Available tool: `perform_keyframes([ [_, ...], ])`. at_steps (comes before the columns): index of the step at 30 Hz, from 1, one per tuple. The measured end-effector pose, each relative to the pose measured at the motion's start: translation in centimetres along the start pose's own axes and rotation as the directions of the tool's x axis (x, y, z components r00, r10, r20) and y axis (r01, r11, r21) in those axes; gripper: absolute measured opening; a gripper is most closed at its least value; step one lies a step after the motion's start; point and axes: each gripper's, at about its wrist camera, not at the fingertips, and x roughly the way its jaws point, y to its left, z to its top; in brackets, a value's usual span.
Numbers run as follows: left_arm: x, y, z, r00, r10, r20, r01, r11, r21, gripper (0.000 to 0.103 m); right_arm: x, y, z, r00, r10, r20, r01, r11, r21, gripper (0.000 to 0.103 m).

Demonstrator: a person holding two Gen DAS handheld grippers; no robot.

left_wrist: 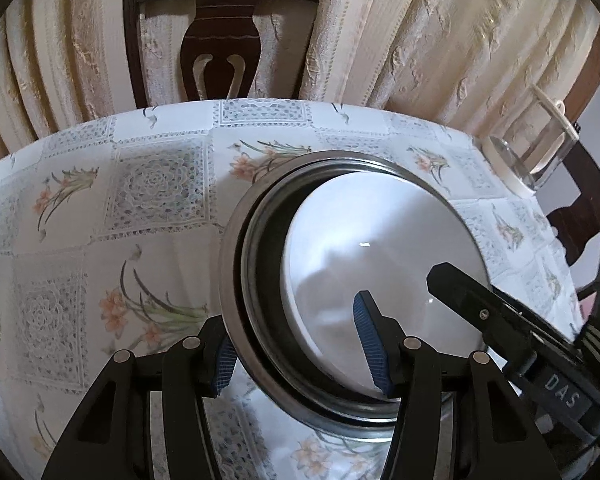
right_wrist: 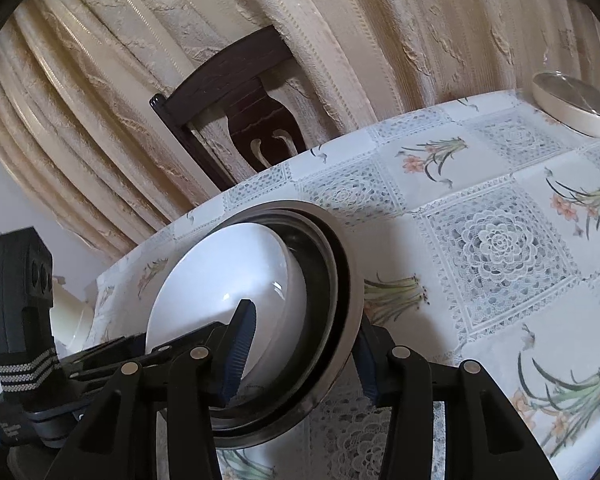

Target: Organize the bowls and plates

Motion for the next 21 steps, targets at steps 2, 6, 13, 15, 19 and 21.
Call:
perform_keyframes([
  [2,0.17,0.00,0.01,1.000,0.000,-0.001,0.000,1.000,0.000,0.055,0.08,-0.16,0.06,1.000,0.007,0.000,-0.007,1.000,0.008,0.050],
  [6,0.49,0.05,0.12,1.000,-0.009,-0.004,0.009,1.000,0.000,0.055,0.22,-0.44,-0.08,1.000,0.011,0.000,-0.011,1.000,0.020,0.050],
  [13,0.61,0.05,0.14,1.000,-0.012,-0.004,0.012,1.000,-0.002,0.051,0.09,-0.12,-0.20,1.000,0.002,-0.004,-0.002,1.000,0.002,0.050],
  [15,0.51,0.06,0.12,1.000,-0.012,-0.002,0.012,1.000,-0.005,0.050,0.05,-0.06,-0.20,1.000,-0.004,-0.005,0.004,1.000,0.004,0.048],
  [19,0.08,-0.30,0.00,1.000,-0.005,0.002,0.005,1.000,0.001,0.050,-0.18,-0.34,-0.05,1.000,-0.007,-0.014,0.007,1.000,0.022,0.047],
  [21,-0.11,-0.53,-0.05,1.000,-0.004,-0.002,0.004,1.000,0.000,0.050,-0.38,-0.54,0.00,1.000,-0.003,-0.021,0.004,0.999,0.036,0.047],
])
